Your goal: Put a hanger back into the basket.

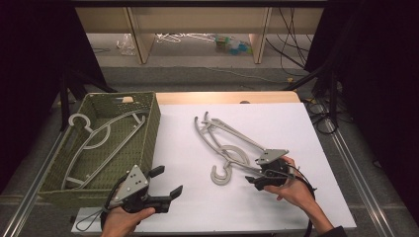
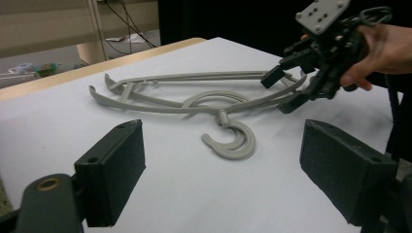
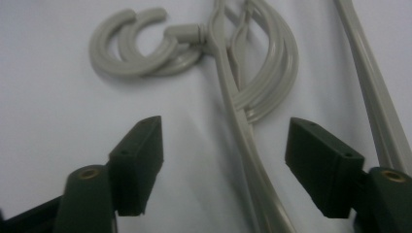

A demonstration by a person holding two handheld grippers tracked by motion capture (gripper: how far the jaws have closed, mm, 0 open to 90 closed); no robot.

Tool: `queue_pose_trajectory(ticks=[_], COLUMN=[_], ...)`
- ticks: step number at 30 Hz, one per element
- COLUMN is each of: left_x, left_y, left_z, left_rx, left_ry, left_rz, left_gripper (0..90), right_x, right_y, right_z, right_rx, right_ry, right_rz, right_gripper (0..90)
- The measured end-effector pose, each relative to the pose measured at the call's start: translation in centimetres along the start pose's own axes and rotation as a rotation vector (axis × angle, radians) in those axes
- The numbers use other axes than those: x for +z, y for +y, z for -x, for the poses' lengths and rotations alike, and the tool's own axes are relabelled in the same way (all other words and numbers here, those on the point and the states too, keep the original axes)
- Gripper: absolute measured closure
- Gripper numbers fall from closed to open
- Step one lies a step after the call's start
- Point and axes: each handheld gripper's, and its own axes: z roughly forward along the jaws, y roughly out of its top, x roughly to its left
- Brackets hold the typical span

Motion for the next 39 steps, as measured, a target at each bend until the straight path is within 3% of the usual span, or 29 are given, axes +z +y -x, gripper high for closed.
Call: queue_pose_trajectory(ticks=[2,3,5,9,12,15,22,23,26,27,31,34,39], left_x=[0.1,0.2,0.3,0.4,0.5,0.5,0.7,0.6,0.7,0.6,0.6,0.5,0.6], left_y=[-0.2,-0.2,-0.4,-0.4,-0.5,-0.5,-0.6,-0.6,-0.6,-0.6,-0.6,-0.7,-0.7], left_z=[0.0,-0.1,0.1,0.1,0.2,0.1,0.3,0.3,0.2,0.2,0.1,0.0,-0.1], left_rx=[-0.001,0.024,-0.006,0.010,-0.003,0.008,0.003,0.011,0.002,0.015,0.008,0.014,0.018], left_ry=[-0.009,-0.012,-0.013,-0.023,-0.027,-0.040,-0.047,-0.038,-0.047,-0.035,-0.036,-0.029,-0.024], left_rz=[-0.008,-0.013,-0.019,-0.022,-0.020,-0.022,-0.032,-0.043,-0.030,-0.043,-0.041,-0.042,-0.048], left_gripper=[16.6,16.6,16.7,16.8,16.8,16.9,16.9,16.9,17.0,17.1,17.1,17.2,17.5], right_x=[0.5,0.7,1.2,1.7,1.9,2.0,2.4,2.3,2.4,2.4,2.3,1.8,0.7], right_y=[0.1,0.1,0.2,0.4,0.5,0.5,0.5,0.6,0.6,0.7,1.0,1.3,1.9], right_z=[0.3,0.5,0.9,1.1,1.2,1.5,1.6,1.8,1.8,1.8,1.6,1.6,1.5], right_rx=[-0.001,-0.003,-0.010,-0.025,-0.027,-0.024,-0.027,-0.035,-0.033,-0.062,-0.099,-0.159,-0.216], right_ry=[-0.011,-0.015,-0.024,-0.014,-0.018,0.016,0.030,0.029,0.023,0.021,0.022,0.017,0.016], right_rz=[-0.033,-0.033,-0.050,-0.073,-0.080,-0.118,-0.112,-0.132,-0.120,-0.126,-0.143,-0.133,-0.112], right_gripper=[36.7,38.5,44.5,52.2,56.4,64.5,70.5,74.1,75.4,76.2,77.6,79.8,82.1])
